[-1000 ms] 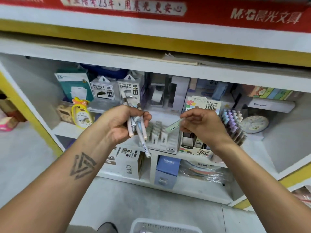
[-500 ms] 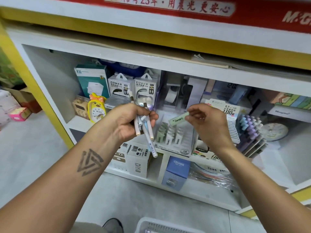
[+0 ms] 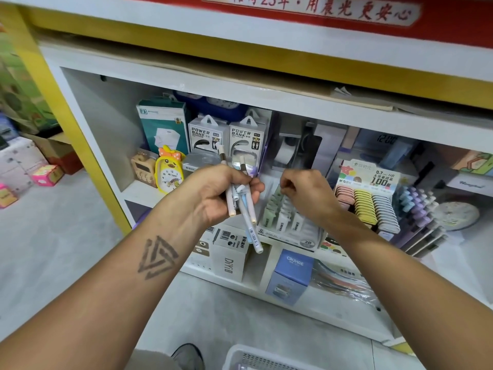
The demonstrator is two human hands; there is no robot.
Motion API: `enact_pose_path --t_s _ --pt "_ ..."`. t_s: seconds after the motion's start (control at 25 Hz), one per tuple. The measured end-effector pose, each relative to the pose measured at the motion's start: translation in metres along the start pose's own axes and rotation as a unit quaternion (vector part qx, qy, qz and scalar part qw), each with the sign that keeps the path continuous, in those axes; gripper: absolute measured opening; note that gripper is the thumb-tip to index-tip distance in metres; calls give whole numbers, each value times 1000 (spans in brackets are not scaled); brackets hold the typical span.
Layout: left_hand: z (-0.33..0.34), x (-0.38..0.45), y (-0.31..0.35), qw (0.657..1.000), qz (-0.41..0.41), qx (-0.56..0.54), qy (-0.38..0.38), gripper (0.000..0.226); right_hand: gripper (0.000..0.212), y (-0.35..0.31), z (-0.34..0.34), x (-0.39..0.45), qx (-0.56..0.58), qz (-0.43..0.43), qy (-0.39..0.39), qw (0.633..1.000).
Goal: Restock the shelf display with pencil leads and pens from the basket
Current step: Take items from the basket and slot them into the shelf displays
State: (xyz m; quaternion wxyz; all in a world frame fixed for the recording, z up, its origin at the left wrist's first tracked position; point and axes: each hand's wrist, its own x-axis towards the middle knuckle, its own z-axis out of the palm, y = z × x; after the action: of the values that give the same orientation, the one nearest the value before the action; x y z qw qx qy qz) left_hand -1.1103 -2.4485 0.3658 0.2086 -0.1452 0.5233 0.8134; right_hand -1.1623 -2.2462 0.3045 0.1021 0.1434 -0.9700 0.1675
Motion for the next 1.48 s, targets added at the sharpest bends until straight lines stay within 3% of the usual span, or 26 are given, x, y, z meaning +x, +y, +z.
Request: enact_pose_path --t_s 0.16,0.28,0.44,0.52,0.6,0.64,0.76,0.84,1.04,1.16,1.32,1.4,1.48 --pt "2 -2 1 1000 -7 -7 11 26 13 -3 -4 1 11 -16 -10 1000" --pt "3 -2 1 1000 -17 6 5 16 11 -3 -4 6 -30 -27 -49 998" --pt "5 -1 0 999 -30 1 -18 15 30 -5 -2 11 -72 -27 -111 991" --pt "9 -2 -1 998 -36 -1 -43 16 31 -7 -9 6 -38 -21 -87 995" --pt "18 -2 -4 997 -40 -2 -69 17 26 -7 -24 -7 90 26 -24 995" --pt "22 -2 -6 996 -43 -2 -82 17 22 -7 -33 -16 192 59 -2 980" --pt "46 -3 -17 989 -62 20 -131 17 15 -7 -65 -46 475 146 2 868" --pt "69 -4 -31 982 -81 43 -163 18 16 2 -80 -67 536 183 15 824" --pt "123 -2 -67 964 -125 60 -227 20 15 46 -105 -110 572 261 58 775" --pt "152 2 -86 954 -138 61 -258 20 6 71 -119 -128 561 267 78 780" --pt "177 9 -104 955 -153 60 -245 20 12 108 -146 -146 512 278 235 778" --pt "182 16 -109 966 -147 64 -202 17 5 131 -159 -157 441 287 299 796" --pt "186 21 -112 969 -148 59 -190 14 12 149 -162 -166 348 276 320 837"
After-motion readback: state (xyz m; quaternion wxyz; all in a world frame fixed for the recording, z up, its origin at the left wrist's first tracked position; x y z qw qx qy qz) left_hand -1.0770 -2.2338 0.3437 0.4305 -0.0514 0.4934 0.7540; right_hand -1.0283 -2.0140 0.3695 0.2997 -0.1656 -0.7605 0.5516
